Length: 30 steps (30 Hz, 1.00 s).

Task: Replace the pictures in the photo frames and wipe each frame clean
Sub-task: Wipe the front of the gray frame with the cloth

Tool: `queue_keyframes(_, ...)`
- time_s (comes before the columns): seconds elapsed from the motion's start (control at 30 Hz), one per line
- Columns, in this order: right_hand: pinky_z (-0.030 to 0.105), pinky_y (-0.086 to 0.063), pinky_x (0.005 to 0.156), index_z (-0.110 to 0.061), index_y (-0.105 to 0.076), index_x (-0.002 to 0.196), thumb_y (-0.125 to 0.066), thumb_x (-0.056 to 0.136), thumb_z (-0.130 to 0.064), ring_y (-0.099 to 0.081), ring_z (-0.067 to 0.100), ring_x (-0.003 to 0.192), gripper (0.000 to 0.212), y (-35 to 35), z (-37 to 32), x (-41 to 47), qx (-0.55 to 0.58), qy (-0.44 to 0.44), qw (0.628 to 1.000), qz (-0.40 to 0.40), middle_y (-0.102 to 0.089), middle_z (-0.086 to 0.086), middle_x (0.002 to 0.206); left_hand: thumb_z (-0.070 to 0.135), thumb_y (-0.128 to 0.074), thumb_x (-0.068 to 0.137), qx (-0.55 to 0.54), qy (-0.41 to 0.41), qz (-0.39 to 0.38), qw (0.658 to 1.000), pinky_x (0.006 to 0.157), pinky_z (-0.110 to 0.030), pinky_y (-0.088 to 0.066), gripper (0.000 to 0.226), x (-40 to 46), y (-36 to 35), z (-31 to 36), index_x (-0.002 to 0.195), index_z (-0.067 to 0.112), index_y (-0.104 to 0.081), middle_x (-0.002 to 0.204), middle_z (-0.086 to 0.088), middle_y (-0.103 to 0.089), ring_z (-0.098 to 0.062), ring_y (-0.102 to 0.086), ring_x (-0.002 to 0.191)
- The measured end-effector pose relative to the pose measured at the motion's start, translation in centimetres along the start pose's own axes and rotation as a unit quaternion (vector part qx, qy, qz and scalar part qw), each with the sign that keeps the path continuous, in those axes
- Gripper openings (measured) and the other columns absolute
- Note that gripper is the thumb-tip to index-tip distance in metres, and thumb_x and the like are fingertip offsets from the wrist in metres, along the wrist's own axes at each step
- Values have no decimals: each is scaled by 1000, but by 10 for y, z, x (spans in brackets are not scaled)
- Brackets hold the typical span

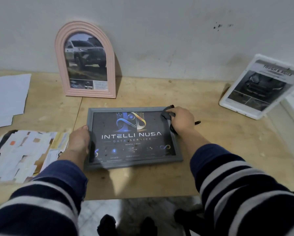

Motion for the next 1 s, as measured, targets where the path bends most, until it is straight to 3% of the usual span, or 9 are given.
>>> queue_keyframes(0.1, 33, -47, 90, -26, -69, 117, -44, 94, -11, -60, 27, 110, 36, -2, 12, -13, 27, 4, 1000, 2, -67, 2, 120, 33, -47, 84, 2, 10, 4, 1000, 69, -50, -53, 23, 8, 5, -5, 70, 21, -61, 81, -17, -57, -30, -56, 67)
queue_keyframes(0.17, 31, -46, 88, -26, -70, 116, -44, 95, -14, -60, 27, 109, 35, -3, 19, -22, 44, 8, 999, -3, -67, 2, 120, 30, -51, 91, -14, 1, 5, 1000, 80, -44, -49, 17, 7, 5, -3, 78, 21, -56, 83, -9, -56, -23, -54, 67)
queue_keyframes(0.3, 32, -48, 86, -29, -70, 114, -45, 95, -16, -62, 26, 105, 34, -5, 29, -41, 35, 21, 999, -11, -68, 1, 119, 29, -49, 97, -24, -15, 14, 1000, 85, -36, -44, 13, 5, 1, -4, 98, 17, -49, 86, 0, -50, -12, -48, 67)
queue_keyframes(0.43, 37, -47, 86, -29, -69, 115, -43, 95, -15, -57, 27, 104, 35, -5, 32, -64, 2, 40, 999, -6, -66, 1, 114, 31, -52, 87, -7, 17, 7, 1000, 79, -43, -50, 20, 13, 5, -6, 91, 14, -60, 82, -11, -61, -26, -55, 66)
queue_keyframes(0.5, 36, -45, 83, -29, -67, 116, -44, 94, -11, -54, 27, 102, 37, -3, 31, -77, -19, 53, 998, -10, -64, 0, 109, 30, -50, 83, -2, 22, -9, 1000, 64, -41, -53, 26, 21, 5, -9, 88, 9, -65, 75, -12, -60, -29, -56, 62)
queue_keyframes(0.6, 34, -42, 79, -28, -65, 118, -46, 89, -6, -53, 28, 100, 41, -1, 31, -97, -33, 43, 998, -19, -60, 2, 105, 27, -54, 80, -19, 27, -19, 999, 43, -35, -51, 15, 13, 2, -7, 75, 16, -63, 75, -14, -59, -29, -55, 55)
queue_keyframes(0.73, 33, -37, 75, -30, -62, 120, -48, 88, -6, -52, 27, 100, 42, -3, 27, -124, -64, 18, 998, -16, -58, 0, 107, 30, -60, 81, -32, 26, -13, 999, 53, -36, -53, 16, 4, -2, -6, 79, 14, -64, 80, -12, -64, -29, -59, 62)
queue_keyframes(0.87, 34, -36, 72, -28, -64, 117, -46, 89, -7, -53, 29, 97, 40, -6, 26, -143, -50, -20, 999, 3, -58, 1, 105, 27, -58, 77, -46, 32, -21, 998, 52, -41, -55, 21, 5, 0, -7, 91, 13, -67, 83, -13, -65, -33, -63, 68)
queue_keyframes(1.0, 33, -40, 70, -23, -68, 105, -50, 90, -15, -57, 31, 96, 25, 2, 22, -157, -15, -69, 997, -26, -62, 3, 103, 28, -58, 74, -51, 16, -24, 998, 62, -47, -58, 26, 2, 1, -6, 92, 13, -69, 86, -11, -68, -34, -66, 74)
Point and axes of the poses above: each hand's wrist, its own x-axis towards the middle knuckle, its own y-axis out of the back of the hand, z = x × y, the point moved 2 cm from there along x, towards the middle knuckle
